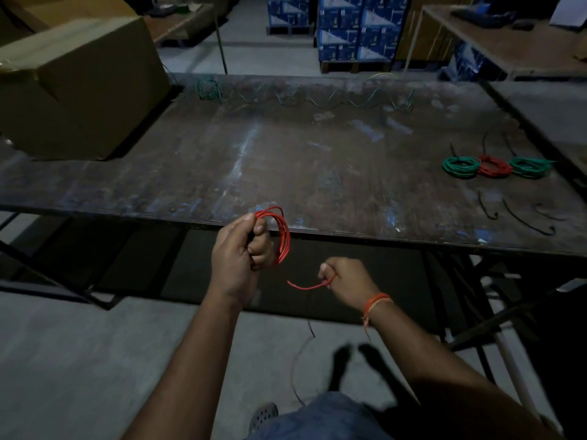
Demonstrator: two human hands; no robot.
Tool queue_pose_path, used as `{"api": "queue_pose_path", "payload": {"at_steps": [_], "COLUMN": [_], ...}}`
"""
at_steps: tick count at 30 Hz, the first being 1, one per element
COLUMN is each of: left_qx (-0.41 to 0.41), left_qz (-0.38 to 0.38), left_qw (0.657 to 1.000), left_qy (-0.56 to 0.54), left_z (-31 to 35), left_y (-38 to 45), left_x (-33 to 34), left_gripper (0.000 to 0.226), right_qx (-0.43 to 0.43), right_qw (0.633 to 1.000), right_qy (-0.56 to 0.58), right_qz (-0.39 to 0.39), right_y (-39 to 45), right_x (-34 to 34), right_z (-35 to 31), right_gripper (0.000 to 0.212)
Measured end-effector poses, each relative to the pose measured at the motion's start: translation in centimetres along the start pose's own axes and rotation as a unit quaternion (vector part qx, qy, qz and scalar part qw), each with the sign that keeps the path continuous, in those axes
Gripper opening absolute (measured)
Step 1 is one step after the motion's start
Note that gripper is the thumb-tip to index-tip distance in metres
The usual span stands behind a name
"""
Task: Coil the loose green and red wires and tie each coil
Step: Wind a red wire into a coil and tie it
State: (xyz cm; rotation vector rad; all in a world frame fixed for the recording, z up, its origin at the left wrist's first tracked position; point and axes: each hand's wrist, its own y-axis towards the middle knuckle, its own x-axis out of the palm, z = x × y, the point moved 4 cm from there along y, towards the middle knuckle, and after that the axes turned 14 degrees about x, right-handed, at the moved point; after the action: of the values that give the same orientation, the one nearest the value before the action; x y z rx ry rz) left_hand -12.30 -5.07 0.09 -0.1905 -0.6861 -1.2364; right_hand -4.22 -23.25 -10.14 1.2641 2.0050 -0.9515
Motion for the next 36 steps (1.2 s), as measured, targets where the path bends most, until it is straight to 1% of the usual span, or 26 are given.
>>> {"api": "queue_pose_path", "payload": {"at_steps": [2, 5, 7, 10, 11, 13, 14, 15, 16, 17, 18, 19, 20, 21, 25, 26, 29, 31, 34, 36], "left_qx": [0.0, 0.001, 0.002, 0.003, 0.0, -0.013, -0.022, -0.031, -0.039, -0.048, -0.056, -0.062, -0.065, -0.068, -0.086, -0.091, -0.109, -0.119, -0.142, -0.176], "left_qz": [0.0, 0.001, 0.001, -0.002, -0.002, -0.003, -0.009, -0.017, -0.025, -0.031, -0.035, -0.04, -0.045, -0.047, -0.043, -0.045, -0.053, -0.064, -0.087, -0.09], "left_qw": [1.0, 1.0, 1.0, 0.999, 0.999, 0.999, 0.999, 0.998, 0.998, 0.997, 0.997, 0.997, 0.997, 0.997, 0.995, 0.995, 0.992, 0.99, 0.983, 0.976], "left_qy": [0.0, 0.009, 0.016, 0.032, 0.038, 0.045, 0.048, 0.051, 0.051, 0.047, 0.039, 0.028, 0.018, 0.012, 0.009, 0.003, -0.017, -0.041, -0.071, -0.094], "left_z": [0.0, -0.2, -0.4, -0.3, -0.4, -0.6, -0.7, -0.9, -1.0, -1.0, -1.1, -1.0, -1.0, -0.9, -0.8, -0.8, -0.8, -0.8, -0.9, -0.9], "left_y": [0.0, -0.3, -0.5, -0.6, -0.7, -0.9, -1.0, -1.1, -1.2, -1.3, -1.4, -1.5, -1.5, -1.5, -1.3, -1.2, -1.1, -0.9, -0.3, 0.0], "left_x": [0.1, 0.3, 0.4, 0.6, 0.6, 0.7, 0.8, 1.0, 1.2, 1.4, 1.5, 1.7, 1.8, 1.7, 0.7, 0.5, 0.2, 0.0, -0.7, -1.3], "left_gripper": [0.029, 0.033, 0.034, 0.032, 0.033, 0.033, 0.033, 0.033, 0.032, 0.031, 0.03, 0.029, 0.029, 0.029, 0.03, 0.031, 0.029, 0.028, 0.03, 0.033], "right_qx": [0.022, 0.05, 0.063, 0.073, 0.069, 0.045, 0.019, -0.009, -0.027, -0.042, -0.052, -0.055, -0.051, -0.051, -0.086, -0.092, -0.1, -0.094, -0.081, -0.075], "right_qw": [1.0, 0.993, 0.991, 0.986, 0.982, 0.98, 0.986, 0.992, 0.983, 0.954, 0.919, 0.892, 0.88, 0.878, 0.89, 0.899, 0.937, 0.948, 0.949, 0.952], "right_qy": [-0.016, -0.076, -0.08, -0.081, -0.099, -0.126, -0.094, -0.007, 0.121, 0.253, 0.348, 0.406, 0.432, 0.439, 0.428, 0.414, 0.333, 0.304, 0.304, 0.298], "right_qz": [-0.011, -0.073, -0.088, -0.125, -0.143, -0.147, -0.133, -0.124, -0.133, -0.158, -0.18, -0.192, -0.19, -0.182, -0.131, -0.11, -0.018, 0.016, 0.015, 0.007], "right_y": [-0.2, -0.4, -0.6, -1.0, -1.3, -1.7, -1.9, -2.2, -2.7, -3.3, -3.6, -3.9, -4.0, -4.2, -4.3, -4.3, -4.1, -4.2, -4.5, -4.7], "right_x": [0.1, 0.5, 0.3, -0.1, -0.3, -0.9, -1.4, -1.9, -2.3, -2.6, -2.7, -2.7, -2.5, -2.4, -2.6, -2.5, -2.2, -1.8, -1.5, -1.4], "right_z": [0.6, 1.4, 1.9, 2.3, 2.2, 1.6, 0.7, -0.4, -1.6, -3.0, -4.0, -4.8, -5.3, -5.7, -6.5, -6.7, -7.2, -7.5, -8.2, -8.7], "right_gripper": [0.023, 0.014, 0.013, 0.004, 0.006, 0.021, 0.033, 0.046, 0.057, 0.065, 0.069, 0.068, 0.063, 0.055, 0.018, 0.014, 0.021, 0.024, 0.022, 0.022]}}
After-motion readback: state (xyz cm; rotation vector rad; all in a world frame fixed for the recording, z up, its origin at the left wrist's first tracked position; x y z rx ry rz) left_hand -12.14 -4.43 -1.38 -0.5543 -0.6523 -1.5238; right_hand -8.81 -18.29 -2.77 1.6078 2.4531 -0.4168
